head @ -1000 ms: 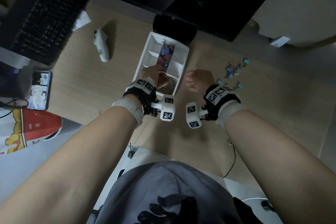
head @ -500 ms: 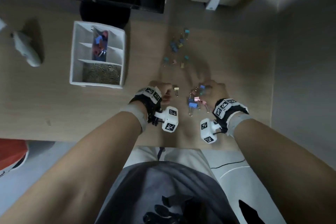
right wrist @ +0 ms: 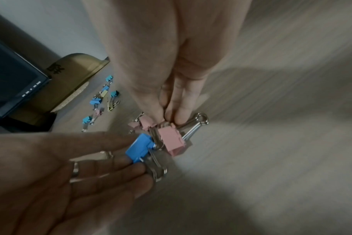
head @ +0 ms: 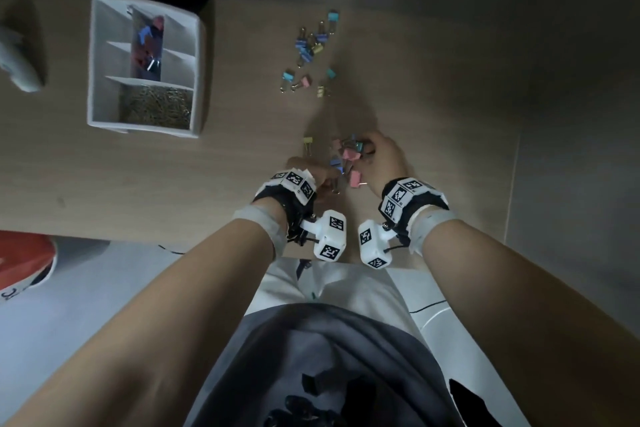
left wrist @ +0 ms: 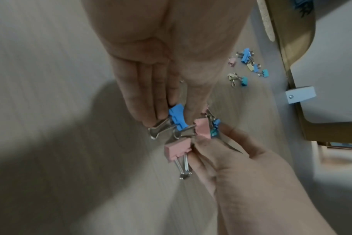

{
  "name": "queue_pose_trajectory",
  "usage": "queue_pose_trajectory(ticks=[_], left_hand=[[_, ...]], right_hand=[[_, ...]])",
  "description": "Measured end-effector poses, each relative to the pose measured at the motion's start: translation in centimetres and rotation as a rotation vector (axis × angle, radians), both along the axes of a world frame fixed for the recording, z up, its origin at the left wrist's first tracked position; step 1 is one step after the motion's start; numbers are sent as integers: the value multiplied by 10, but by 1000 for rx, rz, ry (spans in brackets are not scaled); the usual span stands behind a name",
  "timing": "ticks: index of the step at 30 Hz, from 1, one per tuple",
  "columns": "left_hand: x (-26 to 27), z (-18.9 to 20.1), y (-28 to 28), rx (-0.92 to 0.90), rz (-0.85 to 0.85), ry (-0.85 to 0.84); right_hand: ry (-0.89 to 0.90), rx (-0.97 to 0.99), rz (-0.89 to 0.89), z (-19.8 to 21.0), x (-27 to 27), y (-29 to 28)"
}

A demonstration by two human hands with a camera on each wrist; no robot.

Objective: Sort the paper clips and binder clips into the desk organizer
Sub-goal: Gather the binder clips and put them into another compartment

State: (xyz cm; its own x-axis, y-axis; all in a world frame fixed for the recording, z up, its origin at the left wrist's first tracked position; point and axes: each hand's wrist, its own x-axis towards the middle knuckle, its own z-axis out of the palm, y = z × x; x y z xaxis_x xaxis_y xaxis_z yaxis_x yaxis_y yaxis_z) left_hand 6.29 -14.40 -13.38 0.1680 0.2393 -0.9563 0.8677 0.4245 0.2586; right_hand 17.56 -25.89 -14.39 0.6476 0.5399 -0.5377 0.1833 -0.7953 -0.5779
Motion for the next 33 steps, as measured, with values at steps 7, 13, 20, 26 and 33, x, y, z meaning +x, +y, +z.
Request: queue_pose_trajectory(ticks=[7,13,20,26,33], left_hand=[[24,29,-20,180,-31,-104],[23,29,-16,203,72,-28],[-8,25,5,158,226,-37],[-21,46,30,105,351,-56],[-32,46,47,157,376,-78]], right_hand=[[257,87,1,9,-3,-13],[-26,-181,475,18,6,-28],[-211,-177,551,25,-8,0],[-290,-228,553,24,-12,14],[-241,-206,538,18,-12,19]])
